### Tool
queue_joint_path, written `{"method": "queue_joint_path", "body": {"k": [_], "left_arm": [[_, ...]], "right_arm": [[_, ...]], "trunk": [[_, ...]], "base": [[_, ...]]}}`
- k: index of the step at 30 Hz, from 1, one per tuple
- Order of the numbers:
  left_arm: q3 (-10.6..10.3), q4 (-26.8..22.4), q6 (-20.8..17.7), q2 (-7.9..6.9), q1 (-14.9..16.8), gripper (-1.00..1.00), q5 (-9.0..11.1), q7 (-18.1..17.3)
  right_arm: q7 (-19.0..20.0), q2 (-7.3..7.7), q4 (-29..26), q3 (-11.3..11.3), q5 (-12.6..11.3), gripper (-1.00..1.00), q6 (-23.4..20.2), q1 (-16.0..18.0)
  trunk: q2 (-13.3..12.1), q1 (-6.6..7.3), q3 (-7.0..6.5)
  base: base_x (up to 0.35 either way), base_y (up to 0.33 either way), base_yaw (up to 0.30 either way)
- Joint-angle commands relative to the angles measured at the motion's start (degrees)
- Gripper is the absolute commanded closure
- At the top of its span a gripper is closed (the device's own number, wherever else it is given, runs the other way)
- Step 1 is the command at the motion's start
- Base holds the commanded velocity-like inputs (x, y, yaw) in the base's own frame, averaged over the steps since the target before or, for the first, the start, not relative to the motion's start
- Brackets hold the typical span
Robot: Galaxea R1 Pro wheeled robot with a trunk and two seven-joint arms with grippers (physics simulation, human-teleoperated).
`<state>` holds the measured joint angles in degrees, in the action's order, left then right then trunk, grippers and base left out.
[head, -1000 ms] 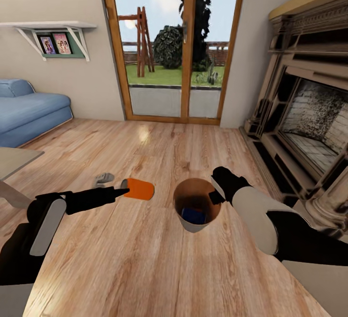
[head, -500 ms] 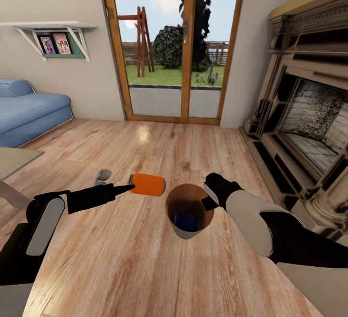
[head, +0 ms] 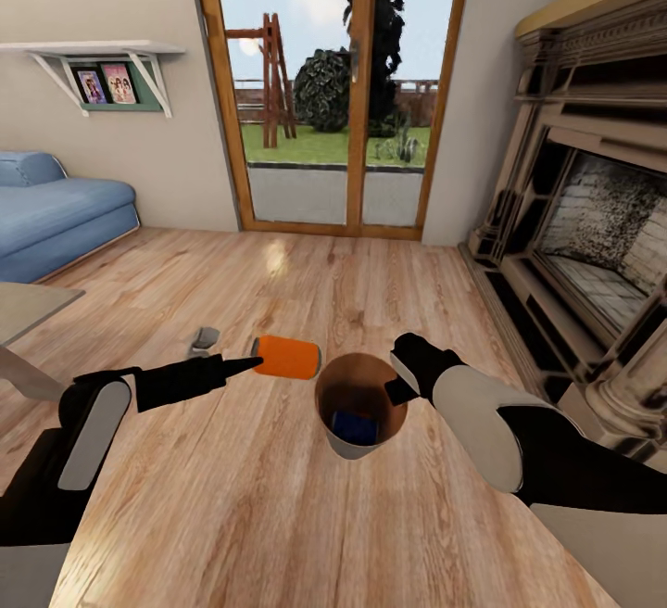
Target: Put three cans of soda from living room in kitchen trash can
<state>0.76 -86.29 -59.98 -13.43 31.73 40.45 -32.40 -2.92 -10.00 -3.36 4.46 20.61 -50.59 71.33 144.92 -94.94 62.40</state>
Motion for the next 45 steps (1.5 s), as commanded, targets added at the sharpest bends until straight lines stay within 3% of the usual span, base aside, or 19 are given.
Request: {"method": "queue_joint_path", "body": {"k": [1, 8, 15, 16, 18, 23, 32, 40, 41, 45], "left_arm": [[-0.05, 0.22, -0.02, 0.09, 0.0, 1.0, 0.06, 0.06], [-2.57, 2.51, -0.02, 2.67, 0.07, 1.0, -0.34, 0.45], [-5.29, 3.47, -0.02, 3.9, 0.13, 1.0, -0.37, 0.57], [-6.24, 4.46, -0.02, 5.33, 0.16, 1.0, -0.45, 0.54], [-6.94, 5.07, -0.02, 6.56, 0.17, 1.0, -0.66, 0.9], [-8.65, 6.45, -0.02, 8.38, 0.25, 1.0, -1.28, 2.37], [-10.04, 10.27, 3.33, 9.96, 0.34, 1.0, -1.41, 2.75], [-10.3, 10.72, 4.91, 10.16, 0.35, 1.0, -1.39, 2.74], [-10.31, 10.72, 4.99, 10.16, 0.35, -1.0, -1.4, 2.73], [-10.34, 10.7, 5.75, 10.17, 0.35, -1.0, -1.41, 2.73]], "right_arm": [[0.21, 0.0, -0.04, 0.55, -0.48, 1.0, 0.04, 0.03], [2.0, 0.0, -0.07, 0.55, -0.49, 1.0, 0.06, 0.04], [3.23, 0.0, -0.05, 0.56, -0.49, 1.0, 0.06, 0.04], [3.82, 0.0, -0.01, 0.61, -0.49, 1.0, 0.06, 0.04], [4.02, 0.0, 0.0, 0.61, -0.49, 1.0, 0.06, 0.04], [4.26, 0.0, 0.17, 0.64, -0.49, 1.0, 0.07, 0.04], [4.32, 0.0, 1.13, 0.64, -0.49, 1.0, 0.4, 0.03], [4.27, 0.0, 2.58, 0.64, -0.49, 1.0, 2.68, 0.04], [4.26, 0.0, 2.69, 0.64, -0.49, 1.0, 2.76, 0.04], [4.27, 0.0, 2.87, 0.64, -0.49, 1.0, 2.86, 0.01]], "trunk": [[0.01, 0.01, -0.01], [0.01, 0.01, -0.01], [0.01, 0.01, -0.01], [0.01, 0.01, -0.01], [0.01, 0.01, -0.01], [0.01, 0.01, -0.01], [0.01, 0.01, -0.01], [0.01, 0.01, -0.01], [0.01, 0.01, -0.01], [0.01, 0.01, -0.01]], "base": [[0.0, 0.0, 0.0], [0.0, 0.0, 0.0], [0.0, 0.0, 0.0], [0.0, 0.0, 0.0], [0.0, 0.0, 0.0], [0.0, 0.0, 0.0], [0.0, 0.0, 0.0], [0.0, 0.0, 0.0], [0.0, 0.0, 0.0], [0.0, 0.0, 0.0]]}}
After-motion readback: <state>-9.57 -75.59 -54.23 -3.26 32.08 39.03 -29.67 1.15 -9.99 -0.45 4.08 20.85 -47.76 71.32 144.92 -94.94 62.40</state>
